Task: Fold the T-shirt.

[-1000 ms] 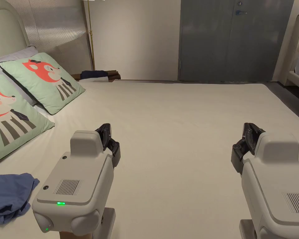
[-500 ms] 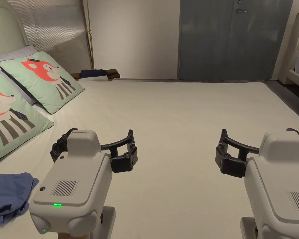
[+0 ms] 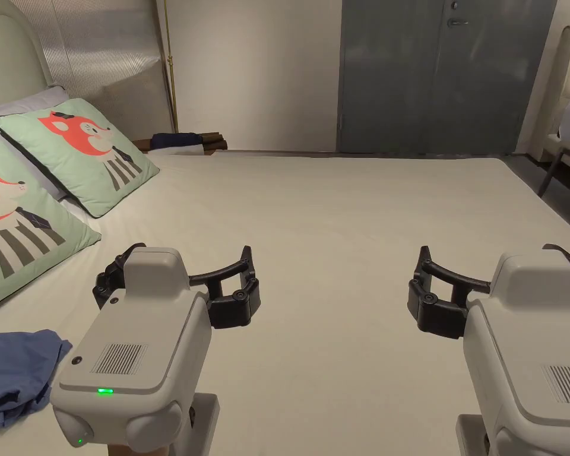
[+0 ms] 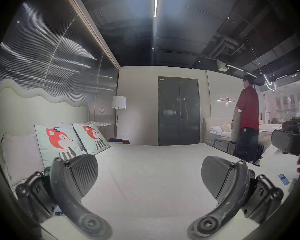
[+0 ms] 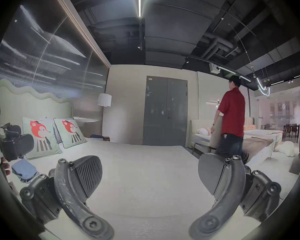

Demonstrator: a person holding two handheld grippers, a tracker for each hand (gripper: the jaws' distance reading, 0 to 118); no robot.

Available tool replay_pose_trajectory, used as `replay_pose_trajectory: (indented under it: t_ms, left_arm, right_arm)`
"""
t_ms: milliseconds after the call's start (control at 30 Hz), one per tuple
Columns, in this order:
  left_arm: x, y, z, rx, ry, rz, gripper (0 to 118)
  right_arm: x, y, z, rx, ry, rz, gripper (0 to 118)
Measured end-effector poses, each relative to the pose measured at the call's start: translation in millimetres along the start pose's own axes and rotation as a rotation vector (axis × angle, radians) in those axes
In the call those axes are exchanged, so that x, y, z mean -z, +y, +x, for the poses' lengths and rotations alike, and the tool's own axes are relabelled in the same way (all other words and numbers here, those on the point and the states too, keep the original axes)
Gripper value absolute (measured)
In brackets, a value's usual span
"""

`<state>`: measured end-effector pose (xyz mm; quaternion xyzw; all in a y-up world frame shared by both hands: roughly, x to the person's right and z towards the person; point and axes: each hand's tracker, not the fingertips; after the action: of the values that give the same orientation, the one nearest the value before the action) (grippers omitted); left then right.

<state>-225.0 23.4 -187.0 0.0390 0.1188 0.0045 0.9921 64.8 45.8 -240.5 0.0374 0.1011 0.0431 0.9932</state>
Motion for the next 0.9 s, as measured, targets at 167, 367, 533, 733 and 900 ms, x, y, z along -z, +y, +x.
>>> replay_pose_trajectory:
  t_ms: [167, 367, 533, 733, 900]
  left_arm:
    - [-0.5, 0.0, -0.3, 0.003, 0.000, -0.002, 116]
    - [-1.3, 0.8, -0.4, 0.005, -0.002, -0.002, 116]
    - [-1.5, 1.6, -0.5, 0.002, -0.007, -0.001, 116]
    - [-1.8, 0.6, 0.2, 0.010, -0.007, -0.005, 116]
    - [-2.6, 0.6, 0.1, 0.013, -0.008, -0.009, 116]
  right_arm:
    - [-1.0, 0.4, -0.7, -0.002, 0.001, 0.001, 112]
    - [-1.6, 0.7, -1.0, -0.004, 0.001, 0.004, 112]
    - [-1.9, 1.6, -1.2, -0.004, 0.002, 0.007, 112]
    - [-2.0, 1.8, -1.4, -0.006, 0.003, 0.003, 112]
    - [-2.5, 1.7, -1.3, -0.002, 0.003, 0.003, 112]
